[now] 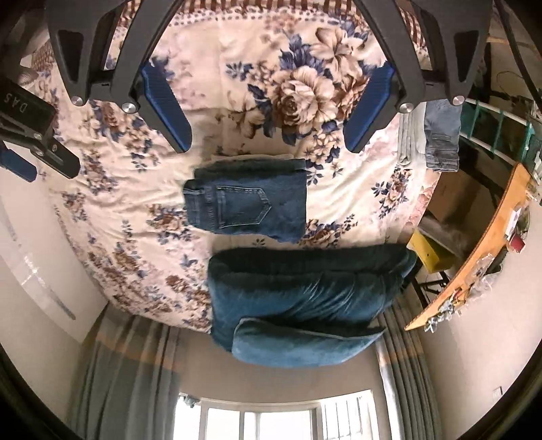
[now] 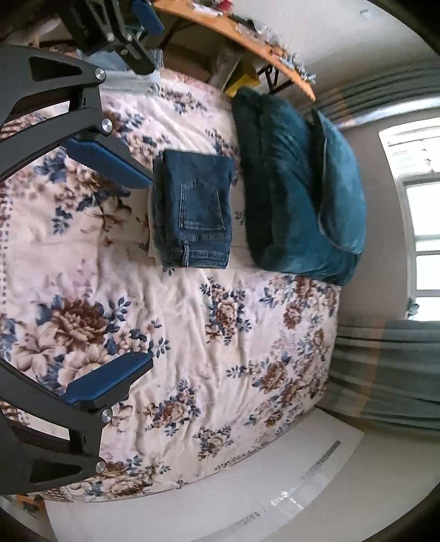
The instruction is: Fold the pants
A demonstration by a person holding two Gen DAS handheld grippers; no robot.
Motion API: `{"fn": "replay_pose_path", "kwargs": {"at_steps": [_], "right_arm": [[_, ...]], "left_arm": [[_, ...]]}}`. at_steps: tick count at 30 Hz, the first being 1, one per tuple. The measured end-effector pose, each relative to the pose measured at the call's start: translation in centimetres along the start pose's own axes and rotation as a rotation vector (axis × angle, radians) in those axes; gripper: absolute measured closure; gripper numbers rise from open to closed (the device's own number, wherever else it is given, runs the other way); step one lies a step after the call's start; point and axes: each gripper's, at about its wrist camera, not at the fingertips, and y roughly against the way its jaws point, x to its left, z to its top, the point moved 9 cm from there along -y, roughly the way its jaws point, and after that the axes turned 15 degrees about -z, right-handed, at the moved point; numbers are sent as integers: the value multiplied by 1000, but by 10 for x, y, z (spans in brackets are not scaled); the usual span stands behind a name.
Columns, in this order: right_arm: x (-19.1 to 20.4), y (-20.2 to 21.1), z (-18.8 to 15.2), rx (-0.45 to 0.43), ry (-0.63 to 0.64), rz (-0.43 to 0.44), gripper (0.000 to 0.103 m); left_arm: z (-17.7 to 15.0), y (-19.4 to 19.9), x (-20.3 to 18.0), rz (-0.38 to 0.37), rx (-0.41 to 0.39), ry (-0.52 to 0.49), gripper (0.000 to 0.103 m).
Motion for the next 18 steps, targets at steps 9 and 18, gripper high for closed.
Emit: {"fn": "replay_pose_path", "kwargs": {"at_steps": [9, 18], "right_arm": [[-39, 122, -16, -81, -15, 25, 4], [-70, 208, -42, -117, -23, 23, 4]], "left_arm": [[-9, 92, -30, -7, -79, -3, 11], [-21, 145, -53, 21, -107, -35, 10]]}}
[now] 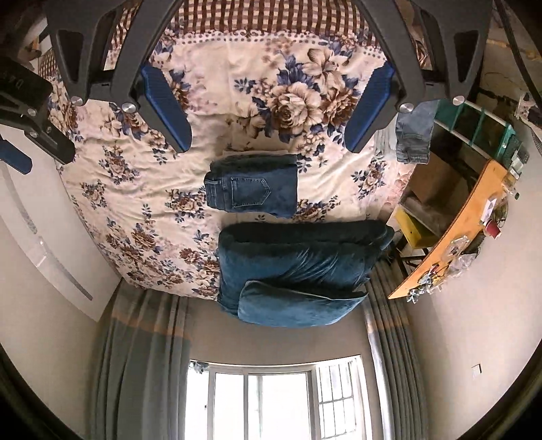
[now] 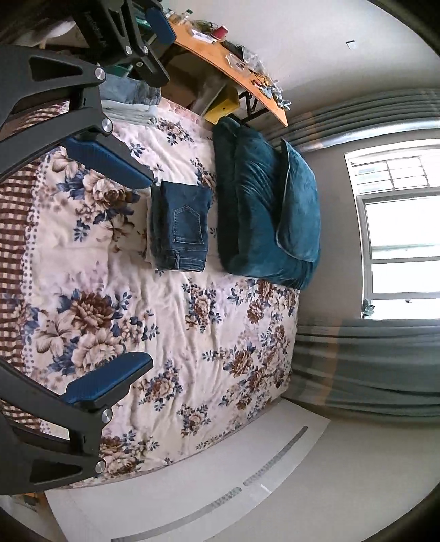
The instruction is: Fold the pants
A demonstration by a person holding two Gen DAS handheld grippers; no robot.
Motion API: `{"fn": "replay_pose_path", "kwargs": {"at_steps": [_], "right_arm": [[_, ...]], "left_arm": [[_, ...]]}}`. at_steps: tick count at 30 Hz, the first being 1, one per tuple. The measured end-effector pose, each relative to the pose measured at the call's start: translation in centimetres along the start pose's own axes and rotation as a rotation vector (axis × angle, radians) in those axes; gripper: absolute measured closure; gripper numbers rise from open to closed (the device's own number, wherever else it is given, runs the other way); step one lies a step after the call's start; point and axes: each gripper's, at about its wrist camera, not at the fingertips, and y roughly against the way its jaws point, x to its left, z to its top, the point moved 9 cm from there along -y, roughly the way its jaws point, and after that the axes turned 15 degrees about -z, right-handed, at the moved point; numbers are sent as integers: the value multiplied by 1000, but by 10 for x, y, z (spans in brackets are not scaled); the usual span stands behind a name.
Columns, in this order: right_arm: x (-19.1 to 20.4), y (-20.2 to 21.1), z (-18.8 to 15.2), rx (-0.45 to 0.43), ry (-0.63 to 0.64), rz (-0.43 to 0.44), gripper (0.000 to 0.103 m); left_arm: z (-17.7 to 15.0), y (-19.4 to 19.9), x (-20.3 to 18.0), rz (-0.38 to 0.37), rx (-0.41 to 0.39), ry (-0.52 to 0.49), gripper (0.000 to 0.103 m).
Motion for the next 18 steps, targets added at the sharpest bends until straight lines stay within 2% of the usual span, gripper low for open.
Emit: {"fn": "replay_pose_path", "kwargs": {"at_steps": [8, 16, 17, 18], "right_arm": [[-9, 36, -11, 0, 11, 8, 3], [-5, 36, -9, -1, 10, 36, 2], [-5, 33, -7, -3, 7, 34, 2], [-5, 28, -6, -12, 7, 21, 2]], "left_arm": [[-11, 21, -6, 13, -10, 1, 10], [-12, 17, -4, 0, -21, 18, 10], [-11, 13, -3, 10, -24, 16, 3], [-10, 7, -1, 23, -17, 10, 1]]}}
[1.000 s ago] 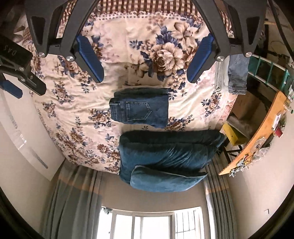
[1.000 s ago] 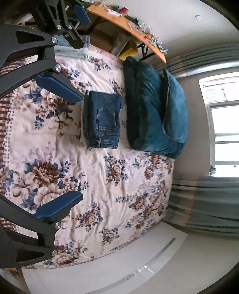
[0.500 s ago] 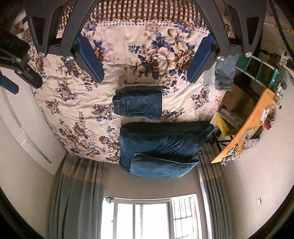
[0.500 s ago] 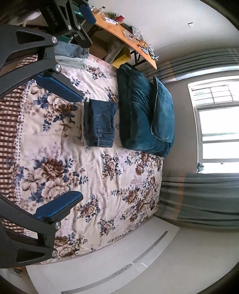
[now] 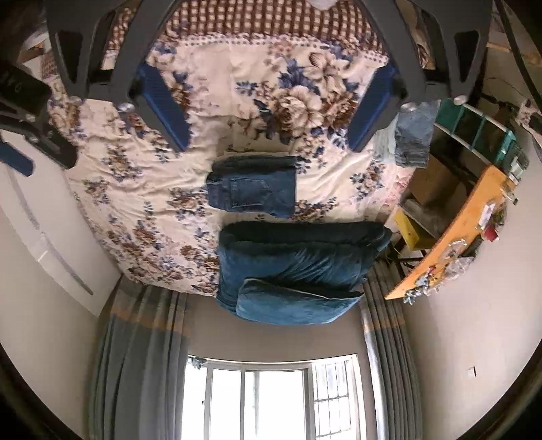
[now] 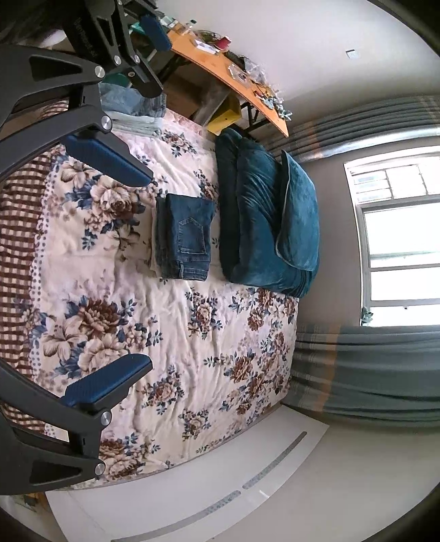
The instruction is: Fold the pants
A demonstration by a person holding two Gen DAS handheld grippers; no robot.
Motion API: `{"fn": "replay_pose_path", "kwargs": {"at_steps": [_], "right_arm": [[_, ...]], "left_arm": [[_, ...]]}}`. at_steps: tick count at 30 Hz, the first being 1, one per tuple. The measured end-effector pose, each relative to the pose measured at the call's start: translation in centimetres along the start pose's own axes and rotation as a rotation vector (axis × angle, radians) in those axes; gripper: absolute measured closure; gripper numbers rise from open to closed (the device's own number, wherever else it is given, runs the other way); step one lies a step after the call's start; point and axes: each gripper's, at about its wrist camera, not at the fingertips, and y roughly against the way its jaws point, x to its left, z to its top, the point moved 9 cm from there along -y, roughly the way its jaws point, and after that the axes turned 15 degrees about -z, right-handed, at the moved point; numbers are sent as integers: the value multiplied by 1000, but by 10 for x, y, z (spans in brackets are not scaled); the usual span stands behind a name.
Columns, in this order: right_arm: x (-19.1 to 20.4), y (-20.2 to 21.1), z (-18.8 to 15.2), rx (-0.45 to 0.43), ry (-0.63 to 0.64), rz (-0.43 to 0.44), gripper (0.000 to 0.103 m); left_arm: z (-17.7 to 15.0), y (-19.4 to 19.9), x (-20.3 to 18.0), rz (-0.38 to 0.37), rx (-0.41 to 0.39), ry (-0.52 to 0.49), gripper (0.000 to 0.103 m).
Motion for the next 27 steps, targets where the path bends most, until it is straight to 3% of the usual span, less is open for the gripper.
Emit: {"fn": "replay_pose_path", "kwargs": {"at_steps": [9, 18, 27], "right_arm": [[10, -72, 12, 14, 1, -63, 0], [33, -151, 7, 115, 27, -61, 0], [54, -190, 3, 171, 91, -56, 0]], "left_arm": [[1, -61, 23, 75, 28, 5, 0], [-3, -114, 39, 101, 95, 20, 0], [-5, -147, 54, 87, 185, 60, 0]]}}
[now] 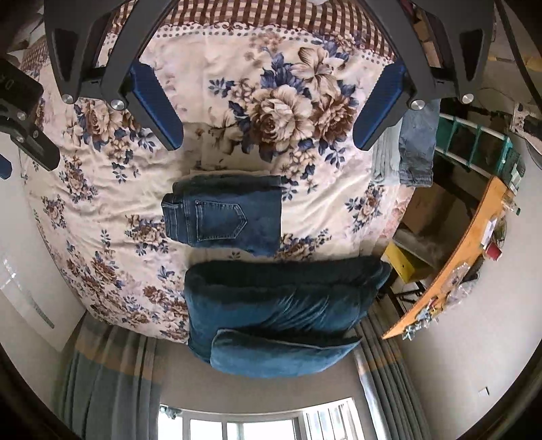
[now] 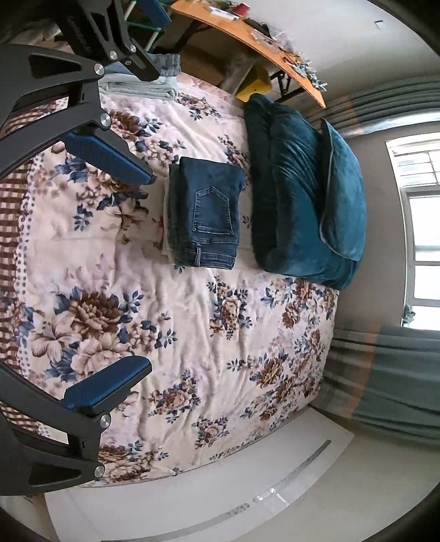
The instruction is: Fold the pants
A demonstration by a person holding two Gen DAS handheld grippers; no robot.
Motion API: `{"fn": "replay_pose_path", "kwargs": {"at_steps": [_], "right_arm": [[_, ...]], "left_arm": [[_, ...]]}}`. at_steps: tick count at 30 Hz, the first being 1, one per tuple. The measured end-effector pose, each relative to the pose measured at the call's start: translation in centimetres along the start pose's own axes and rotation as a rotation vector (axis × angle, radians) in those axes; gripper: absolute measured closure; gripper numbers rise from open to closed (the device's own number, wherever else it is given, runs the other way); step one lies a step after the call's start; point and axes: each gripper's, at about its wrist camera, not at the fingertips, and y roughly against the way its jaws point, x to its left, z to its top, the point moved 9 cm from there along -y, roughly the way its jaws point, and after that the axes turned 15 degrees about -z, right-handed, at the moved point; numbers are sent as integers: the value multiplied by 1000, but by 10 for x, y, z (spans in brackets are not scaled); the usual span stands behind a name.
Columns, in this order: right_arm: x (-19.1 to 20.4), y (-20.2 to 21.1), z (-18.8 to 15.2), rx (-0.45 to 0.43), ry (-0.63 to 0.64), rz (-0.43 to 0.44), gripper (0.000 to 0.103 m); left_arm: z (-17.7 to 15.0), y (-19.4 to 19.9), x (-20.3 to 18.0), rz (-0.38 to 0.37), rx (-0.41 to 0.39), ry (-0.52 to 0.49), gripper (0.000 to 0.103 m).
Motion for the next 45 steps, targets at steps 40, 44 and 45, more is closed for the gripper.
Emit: {"fn": "replay_pose_path", "kwargs": {"at_steps": [40, 44, 45], "right_arm": [[0, 9, -8, -14, -34, -6, 0], [-1, 12, -8, -20, -38, -8, 0], [-2, 13, -8, -21, -40, -11, 0]], "left_arm": [[16, 25, -10, 16, -69, -21, 0], [17, 26, -11, 16, -72, -24, 0], [16, 26, -11, 17, -73, -22, 0]]}}
